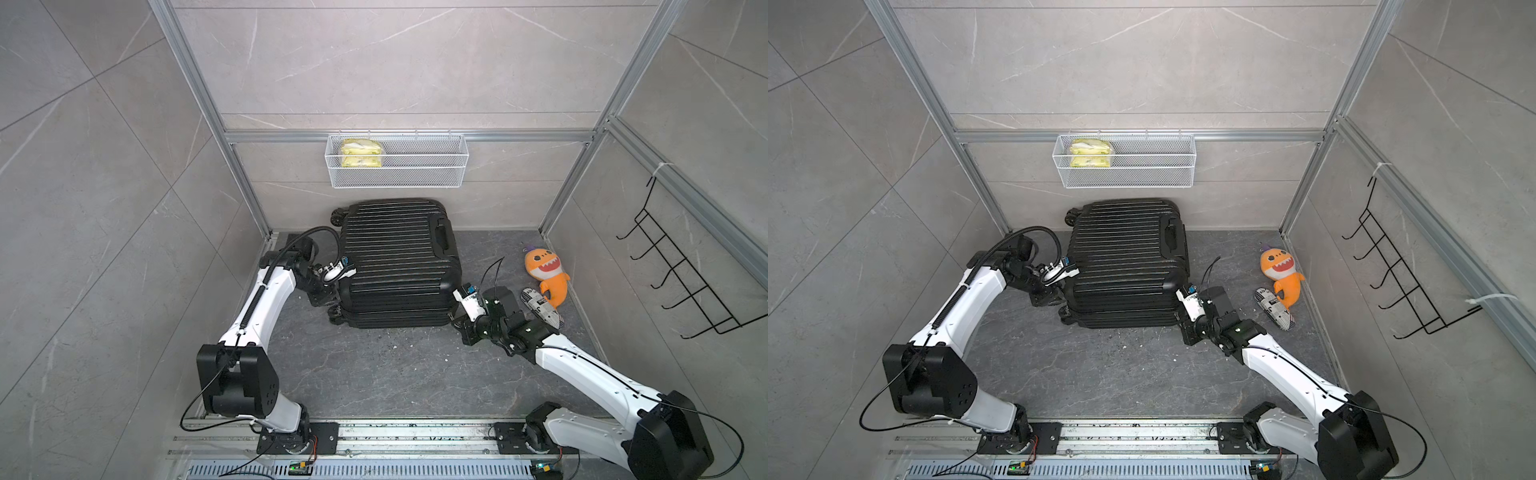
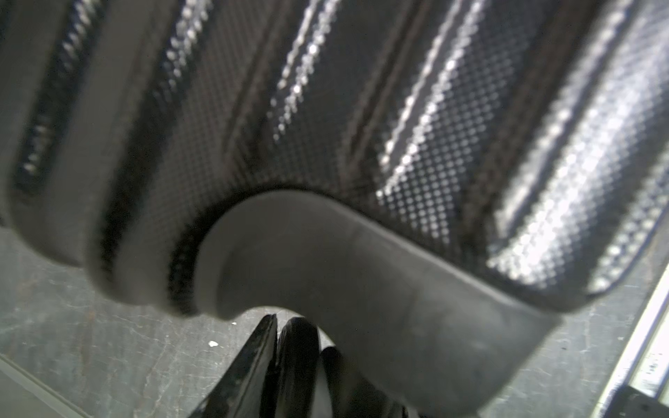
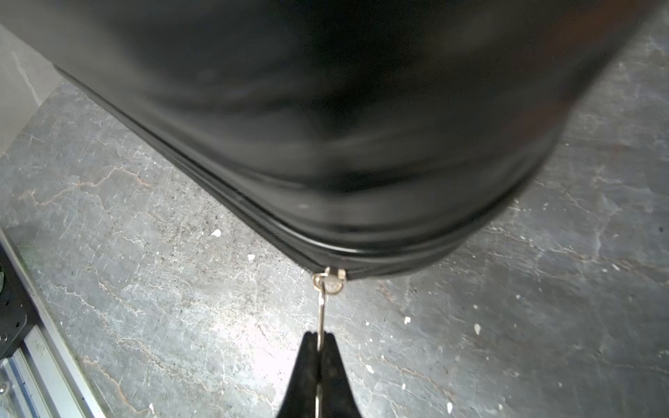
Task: Close the suitcase zippers
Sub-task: Zip the zipper on the suitcase.
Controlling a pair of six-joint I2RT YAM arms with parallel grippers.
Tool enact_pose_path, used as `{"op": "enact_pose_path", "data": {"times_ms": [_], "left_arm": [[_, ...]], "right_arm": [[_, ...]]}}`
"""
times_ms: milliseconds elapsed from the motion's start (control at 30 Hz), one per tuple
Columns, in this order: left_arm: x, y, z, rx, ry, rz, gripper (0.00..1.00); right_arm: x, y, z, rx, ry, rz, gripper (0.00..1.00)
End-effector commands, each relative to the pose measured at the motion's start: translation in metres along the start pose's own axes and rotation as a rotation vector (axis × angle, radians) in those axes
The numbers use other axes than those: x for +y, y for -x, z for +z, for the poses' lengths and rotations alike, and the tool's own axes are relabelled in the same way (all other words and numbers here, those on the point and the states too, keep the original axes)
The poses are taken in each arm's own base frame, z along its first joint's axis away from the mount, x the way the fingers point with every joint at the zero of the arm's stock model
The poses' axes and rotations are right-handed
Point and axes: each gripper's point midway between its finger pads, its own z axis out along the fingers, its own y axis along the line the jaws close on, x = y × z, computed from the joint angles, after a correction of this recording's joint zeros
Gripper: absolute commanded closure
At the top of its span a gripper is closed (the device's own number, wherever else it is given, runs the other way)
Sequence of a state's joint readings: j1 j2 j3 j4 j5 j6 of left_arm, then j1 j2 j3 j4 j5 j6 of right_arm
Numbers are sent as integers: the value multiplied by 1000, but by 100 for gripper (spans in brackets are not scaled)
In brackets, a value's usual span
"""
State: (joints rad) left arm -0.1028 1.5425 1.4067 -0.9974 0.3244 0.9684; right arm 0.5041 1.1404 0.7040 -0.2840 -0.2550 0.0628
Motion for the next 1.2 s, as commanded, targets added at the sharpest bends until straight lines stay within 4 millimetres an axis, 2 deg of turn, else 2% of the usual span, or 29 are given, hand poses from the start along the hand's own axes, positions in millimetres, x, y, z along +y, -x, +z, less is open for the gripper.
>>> {"op": "enact_pose_path", "data": {"times_ms": [0, 267, 433, 633, 900, 1167], "left_arm": [[36, 25, -1, -82, 113, -424, 100], [-7, 62, -8, -99, 116, -442, 100], [-37, 73, -6, -108, 85, -569, 100], [-63, 87, -10, -157, 14, -742, 100], [-76, 110, -27, -381, 16, -953, 100], [-89, 109, -11, -416, 29, -1110, 100]], "right_arm": [[53, -11, -5, 22, 222, -101, 100], [55, -6, 18, 10, 180, -89, 100], [57, -7, 28, -12, 163, -84, 100], [63, -10, 36, -9, 158, -104, 100], [79, -13, 43, -6, 189, -119, 100], [110, -13, 44, -20, 273, -134, 100]]}}
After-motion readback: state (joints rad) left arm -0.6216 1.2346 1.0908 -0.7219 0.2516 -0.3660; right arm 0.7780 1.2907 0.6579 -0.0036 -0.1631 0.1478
